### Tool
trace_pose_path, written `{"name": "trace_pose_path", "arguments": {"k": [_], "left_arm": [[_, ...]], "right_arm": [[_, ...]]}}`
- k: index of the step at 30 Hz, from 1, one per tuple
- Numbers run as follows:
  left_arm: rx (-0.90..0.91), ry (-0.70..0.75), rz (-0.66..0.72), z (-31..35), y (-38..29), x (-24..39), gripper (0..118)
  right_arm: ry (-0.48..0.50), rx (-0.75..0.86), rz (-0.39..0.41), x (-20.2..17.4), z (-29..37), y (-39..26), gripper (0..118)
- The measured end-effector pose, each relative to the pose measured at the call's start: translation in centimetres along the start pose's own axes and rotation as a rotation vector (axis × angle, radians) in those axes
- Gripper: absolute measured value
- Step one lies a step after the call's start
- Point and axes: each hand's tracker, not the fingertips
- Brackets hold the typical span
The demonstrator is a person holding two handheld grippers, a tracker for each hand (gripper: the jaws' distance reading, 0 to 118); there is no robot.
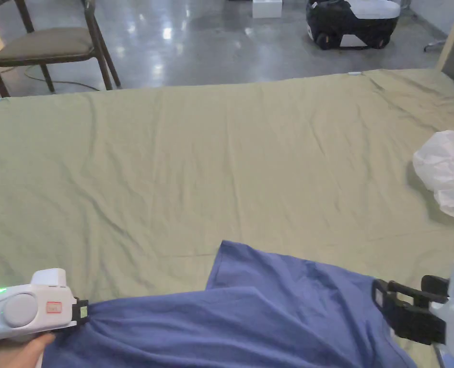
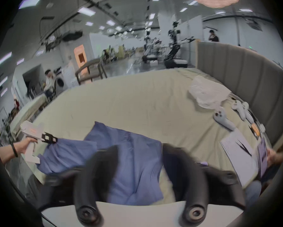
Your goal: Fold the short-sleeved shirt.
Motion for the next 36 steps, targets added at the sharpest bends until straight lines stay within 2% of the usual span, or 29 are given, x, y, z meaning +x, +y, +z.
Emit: {"name": "trace_pose_path", "arguments": {"k": [1, 4, 6, 8, 10, 12, 13, 14, 15, 16, 19, 21, 23, 26, 29, 33, 36], "left_arm": [[-0.002, 0.005, -0.007, 0.0, 0.0, 0.2, 0], [-0.010, 0.029, -0.066, 0.0, 0.0, 0.7, 0], [-0.014, 0.039, -0.087, -0.1, 0.1, 1.0, 0], [-0.015, 0.046, -0.099, 0.0, 0.1, 1.1, 0], [-0.014, 0.053, -0.113, -0.1, 0.0, 1.3, 0], [-0.012, 0.055, -0.120, -0.1, 0.0, 1.4, 0], [-0.010, 0.056, -0.123, -0.1, -0.1, 1.4, 0], [-0.007, 0.056, -0.125, -0.1, -0.1, 1.4, 0], [-0.004, 0.056, -0.126, -0.1, -0.2, 1.4, 0], [0.000, 0.057, -0.129, -0.1, -0.3, 1.5, 0], [0.004, 0.056, -0.124, 0.2, -0.3, 1.3, 0], [-0.003, 0.019, -0.065, 1.0, 0.2, 0.5, 0], [0.071, -0.027, 0.025, 3.4, 0.3, -0.5, 0], [0.220, -0.145, 0.047, 9.2, -0.2, -1.5, 0], [0.366, -0.212, 0.037, 15.9, -0.4, -2.0, 0], [0.563, -0.267, 0.058, 24.6, 0.0, -2.4, 0], [0.699, -0.274, 0.016, 30.8, 1.3, -2.4, 0]], "right_arm": [[0.003, -0.033, 0.004, 0.3, -2.0, 0.7, 87], [0.008, -0.167, 0.012, 2.0, -9.0, 2.2, 85], [0.016, -0.274, 0.044, 2.8, -13.4, 2.7, 85], [0.001, -0.364, 0.050, 3.7, -17.0, 2.5, 79], [-0.010, -0.418, 0.053, 4.1, -19.3, 2.0, 46], [-0.015, -0.465, 0.083, 4.0, -20.5, 1.0, 41], [-0.015, -0.417, 0.083, 3.8, -20.0, 0.9, 40], [-0.031, -0.413, 0.087, 3.4, -19.4, 1.1, 29], [-0.029, -0.409, 0.082, 3.1, -18.8, 1.1, 1], [0.003, -0.422, 0.092, 3.0, -18.7, 1.1, 1], [-0.009, -0.416, 0.140, 2.0, -18.1, 0.5, 1], [-0.016, -0.405, 0.113, 2.0, -16.9, 0.7, 1], [0.022, -0.314, 0.065, 2.0, -14.3, 1.2, 1], [0.036, -0.162, 0.050, 2.2, -9.4, 2.8, 1], [0.053, -0.028, -0.001, 2.2, -4.1, 5.2, 1], [0.034, 0.138, -0.030, 1.6, 2.3, 8.8, 1], [0.012, 0.237, -0.027, 1.5, 5.9, 12.4, 1]]}}
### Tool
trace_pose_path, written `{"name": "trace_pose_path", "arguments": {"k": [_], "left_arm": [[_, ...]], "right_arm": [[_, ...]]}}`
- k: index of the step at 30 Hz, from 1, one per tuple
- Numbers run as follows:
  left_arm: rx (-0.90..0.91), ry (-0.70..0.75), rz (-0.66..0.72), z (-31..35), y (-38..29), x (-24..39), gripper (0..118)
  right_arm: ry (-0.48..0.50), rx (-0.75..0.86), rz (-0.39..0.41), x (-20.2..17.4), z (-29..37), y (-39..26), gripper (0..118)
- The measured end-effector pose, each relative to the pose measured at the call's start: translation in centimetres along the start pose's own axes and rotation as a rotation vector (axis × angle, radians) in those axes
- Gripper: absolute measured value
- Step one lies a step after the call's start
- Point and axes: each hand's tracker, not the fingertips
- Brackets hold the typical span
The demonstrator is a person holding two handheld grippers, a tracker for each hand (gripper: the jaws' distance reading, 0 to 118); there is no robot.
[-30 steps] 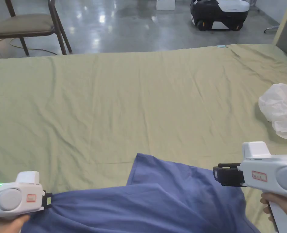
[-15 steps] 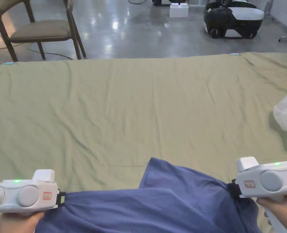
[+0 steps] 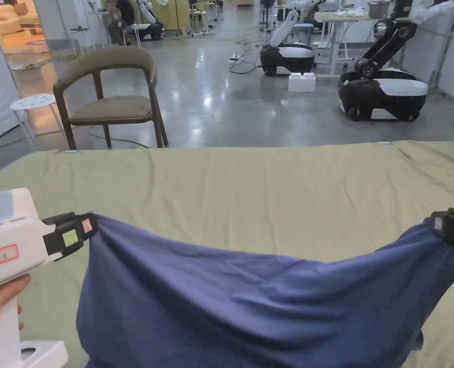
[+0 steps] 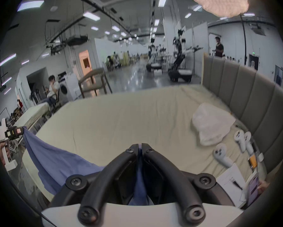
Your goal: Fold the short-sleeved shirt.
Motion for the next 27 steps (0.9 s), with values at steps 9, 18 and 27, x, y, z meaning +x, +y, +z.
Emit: {"name": "trace_pose_path", "arguments": {"k": [9, 18, 27], "left_arm": [[0.299, 0.046, -0.087, 5.1, 11.5, 3.7, 0], [0.373, 0.122, -0.118, 2.9, 18.3, 5.2, 0], [0.325, 0.209, -0.096, -5.3, 22.5, 4.7, 0]], "right_arm": [[-0.040, 0.239, 0.010, -1.4, 5.3, 12.2, 1], [-0.132, 0.383, 0.051, -3.3, 6.1, 20.9, 1], [-0.209, 0.416, 0.072, -3.4, 1.5, 25.4, 1]]}}
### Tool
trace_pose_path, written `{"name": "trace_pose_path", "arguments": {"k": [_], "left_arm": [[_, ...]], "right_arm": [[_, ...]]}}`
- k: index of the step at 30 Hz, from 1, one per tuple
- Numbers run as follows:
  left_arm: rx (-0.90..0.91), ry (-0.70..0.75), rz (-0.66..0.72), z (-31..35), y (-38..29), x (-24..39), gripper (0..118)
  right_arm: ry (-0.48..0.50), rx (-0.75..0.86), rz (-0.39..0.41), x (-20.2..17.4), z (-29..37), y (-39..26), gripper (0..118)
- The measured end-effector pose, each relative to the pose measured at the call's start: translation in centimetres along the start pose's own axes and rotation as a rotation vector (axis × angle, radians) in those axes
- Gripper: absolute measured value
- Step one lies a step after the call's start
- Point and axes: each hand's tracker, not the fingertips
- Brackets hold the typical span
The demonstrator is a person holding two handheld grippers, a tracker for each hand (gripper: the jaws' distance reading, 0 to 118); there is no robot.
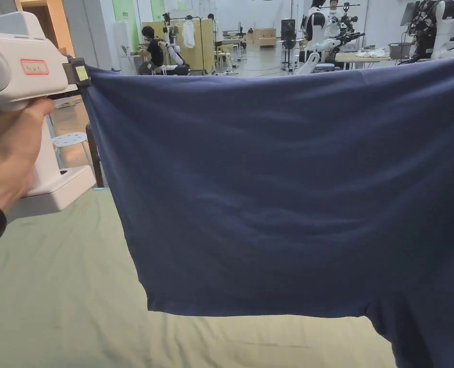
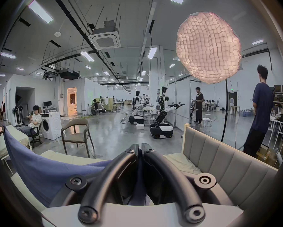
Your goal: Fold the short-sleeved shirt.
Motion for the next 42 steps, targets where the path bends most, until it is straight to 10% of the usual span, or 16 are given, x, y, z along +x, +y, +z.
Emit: {"name": "trace_pose_path", "arguments": {"k": [27, 42], "left_arm": [[-0.110, 0.011, -0.060, -13.9, -5.7, 0.8, 0], [-0.284, -0.134, 0.225, 3.4, -24.0, -4.1, 0]], "right_arm": [[-0.078, -0.164, 0.035, -1.7, -14.1, -5.1, 1], [0.122, -0.314, -0.013, 2.5, 1.4, -23.3, 1]]}}
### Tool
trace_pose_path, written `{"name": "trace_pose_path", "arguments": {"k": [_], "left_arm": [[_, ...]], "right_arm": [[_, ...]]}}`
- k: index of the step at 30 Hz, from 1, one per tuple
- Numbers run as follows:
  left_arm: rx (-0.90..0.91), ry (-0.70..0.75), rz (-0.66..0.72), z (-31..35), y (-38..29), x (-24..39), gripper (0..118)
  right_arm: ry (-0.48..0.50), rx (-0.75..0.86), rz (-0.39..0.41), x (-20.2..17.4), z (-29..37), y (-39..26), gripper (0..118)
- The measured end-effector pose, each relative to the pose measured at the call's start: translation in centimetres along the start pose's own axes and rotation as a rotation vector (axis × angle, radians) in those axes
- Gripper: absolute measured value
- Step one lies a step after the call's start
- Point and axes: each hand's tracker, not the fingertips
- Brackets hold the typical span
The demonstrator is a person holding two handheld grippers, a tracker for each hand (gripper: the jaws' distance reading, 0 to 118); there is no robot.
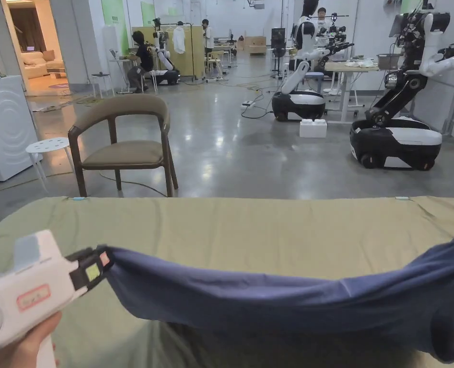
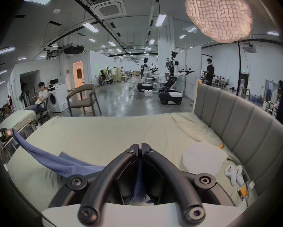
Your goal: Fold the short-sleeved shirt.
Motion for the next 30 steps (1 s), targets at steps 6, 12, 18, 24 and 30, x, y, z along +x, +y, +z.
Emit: {"name": "trace_pose_path", "arguments": {"k": [6, 12, 18, 24, 30], "left_arm": [[-0.069, 0.015, 0.000, 9.0, -8.5, -2.4, 0], [-0.256, 0.100, -0.010, 13.6, -16.4, -5.2, 0], [-0.413, 0.120, 0.024, 14.4, -20.8, -6.9, 0], [-0.415, 0.215, -0.082, 14.6, -21.4, -7.0, 86], [-0.104, 0.232, -0.189, 17.9, -17.1, -2.4, 86]], "right_arm": [[0.000, -0.073, -0.146, 1.5, 8.9, -10.6, 1], [-0.081, -0.245, -0.146, 2.1, 13.1, -21.0, 1], [-0.093, -0.393, -0.204, 2.3, 14.1, -26.7, 1], [-0.100, -0.438, -0.121, 1.7, 14.3, -28.2, 79], [-0.077, -0.229, -0.175, 1.0, 18.1, -24.2, 78]]}}
